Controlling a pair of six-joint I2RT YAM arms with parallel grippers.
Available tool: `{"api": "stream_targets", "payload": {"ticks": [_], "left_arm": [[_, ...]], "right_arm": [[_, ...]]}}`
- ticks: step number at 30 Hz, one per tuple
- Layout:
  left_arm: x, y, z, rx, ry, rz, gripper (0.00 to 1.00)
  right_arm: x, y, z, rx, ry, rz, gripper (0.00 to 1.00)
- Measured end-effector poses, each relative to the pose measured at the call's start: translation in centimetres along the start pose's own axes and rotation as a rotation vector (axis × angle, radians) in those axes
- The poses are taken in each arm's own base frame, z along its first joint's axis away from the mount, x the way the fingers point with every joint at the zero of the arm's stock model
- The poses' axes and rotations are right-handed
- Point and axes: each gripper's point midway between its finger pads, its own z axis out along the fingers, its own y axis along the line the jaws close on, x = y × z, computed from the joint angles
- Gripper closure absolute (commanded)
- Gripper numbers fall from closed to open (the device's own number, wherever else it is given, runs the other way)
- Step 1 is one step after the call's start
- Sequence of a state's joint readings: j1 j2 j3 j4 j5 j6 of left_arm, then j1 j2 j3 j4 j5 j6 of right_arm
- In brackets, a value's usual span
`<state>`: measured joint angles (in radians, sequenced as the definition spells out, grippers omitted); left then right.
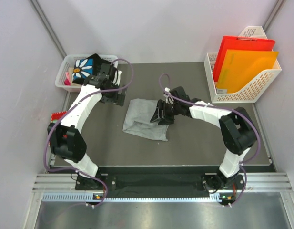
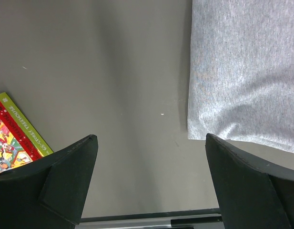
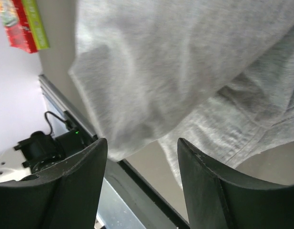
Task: Fold and stack the t-shirts
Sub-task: Smooth out wrinkles on the folded tshirt
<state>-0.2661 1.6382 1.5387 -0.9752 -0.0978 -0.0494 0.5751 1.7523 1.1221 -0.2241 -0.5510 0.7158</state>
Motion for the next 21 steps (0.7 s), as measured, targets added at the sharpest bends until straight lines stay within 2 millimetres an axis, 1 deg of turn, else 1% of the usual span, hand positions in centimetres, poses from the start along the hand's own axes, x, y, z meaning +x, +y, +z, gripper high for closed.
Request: {"api": "stream_targets", "payload": {"ticks": [3,6,7,9,10,12,17,21], "left_arm": [[-0.2,0.1,-0.5,0.0,-0.016,-0.001,0.01],[-0.4,0.1,-1.0,0.001,-0.033,-0.002,0.01],[-0.4,0.1,-1.1,0.001,-0.037,-0.003,0.01],[-0.5,0.1,-1.3,0.001,-0.041,-0.003,0.01],[-0.4,0.1,-1.3,0.0,-0.042,-0.003,0.01],[-0.4,0.2,-1.2,-0.004,-0.043,-0.002,0.01],[0.1,0.6,-0.6,-0.027,-0.035,0.01,0.01],[0.2,0.8,-0.4,-0.036,-0.031,0.017,0.01]], "right_arm": [[0.5,-1.4,1.1,0.026,0.03,0.025,0.42],[0.7,-2.1,1.9,0.042,0.048,0.043,0.51],[0.6,-2.2,2.0,0.043,0.049,0.043,0.59],[0.3,-2.0,2.2,0.039,0.045,0.041,0.69],[0.1,-1.8,2.2,0.036,0.041,0.043,0.77],[-0.3,-1.4,2.2,0.028,0.032,0.037,0.87],[-0.1,-1.1,2.0,0.035,0.02,0.032,0.88],[0.8,-0.7,0.0,0.043,-0.01,0.016,0.88]]}}
